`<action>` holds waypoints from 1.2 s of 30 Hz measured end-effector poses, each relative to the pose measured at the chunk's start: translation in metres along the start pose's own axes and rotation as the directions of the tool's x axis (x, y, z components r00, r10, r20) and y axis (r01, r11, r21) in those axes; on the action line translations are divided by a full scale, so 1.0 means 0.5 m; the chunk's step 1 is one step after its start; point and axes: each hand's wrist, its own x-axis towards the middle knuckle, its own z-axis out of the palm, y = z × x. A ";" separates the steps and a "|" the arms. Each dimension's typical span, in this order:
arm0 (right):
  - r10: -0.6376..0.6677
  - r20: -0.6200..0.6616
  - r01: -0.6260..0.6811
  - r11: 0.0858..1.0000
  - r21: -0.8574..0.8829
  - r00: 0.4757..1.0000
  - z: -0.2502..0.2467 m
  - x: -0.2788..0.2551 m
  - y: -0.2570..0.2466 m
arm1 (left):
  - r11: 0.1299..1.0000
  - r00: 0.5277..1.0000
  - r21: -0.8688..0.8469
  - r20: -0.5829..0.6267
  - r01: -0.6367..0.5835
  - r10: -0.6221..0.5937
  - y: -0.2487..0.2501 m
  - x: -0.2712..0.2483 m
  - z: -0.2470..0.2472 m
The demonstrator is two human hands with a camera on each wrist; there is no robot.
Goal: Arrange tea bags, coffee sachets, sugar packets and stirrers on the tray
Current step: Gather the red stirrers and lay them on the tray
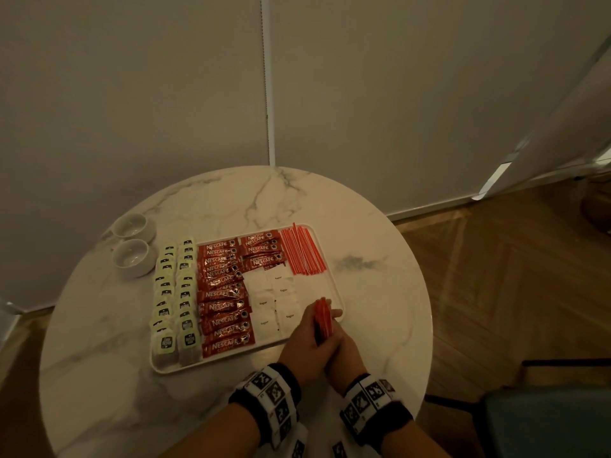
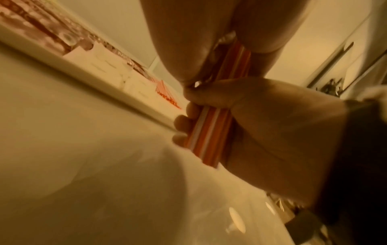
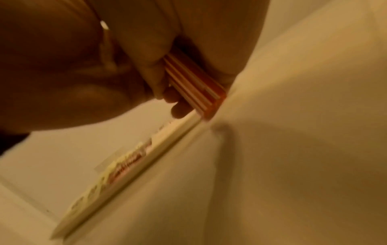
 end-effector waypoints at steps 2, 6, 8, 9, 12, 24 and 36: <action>-0.047 -0.007 0.044 0.963 -0.267 0.999 -0.007 0.021 -0.024 | 0.998 0.997 -0.057 -0.070 0.022 -0.026 0.011 0.027 -0.017; -0.052 -0.113 -0.015 0.854 -0.521 0.992 -0.007 0.105 -0.073 | 0.995 0.954 -0.098 -0.299 0.002 -0.031 0.021 0.067 -0.049; -0.023 -0.145 -0.077 0.761 -0.645 0.989 -0.001 0.141 -0.096 | 0.999 0.926 -0.036 -0.377 0.008 -0.021 0.018 0.075 -0.060; -0.010 -0.151 -0.100 0.709 -0.698 0.988 0.003 0.159 -0.103 | 1.000 0.921 0.010 -0.390 0.014 -0.010 0.013 0.077 -0.063; 0.016 -0.173 -0.142 0.647 -0.750 0.985 0.020 0.196 -0.112 | 0.977 0.932 0.206 -0.362 0.048 0.031 -0.009 0.079 -0.069; -0.109 -0.330 -0.232 0.510 -0.828 0.938 0.066 0.228 -0.056 | 0.659 0.980 0.730 -0.186 0.182 -0.064 -0.018 0.116 -0.099; -0.163 -0.217 -0.130 0.425 -0.896 0.962 0.008 0.191 -0.051 | 0.466 0.990 0.884 0.025 0.042 -0.137 -0.018 0.135 -0.113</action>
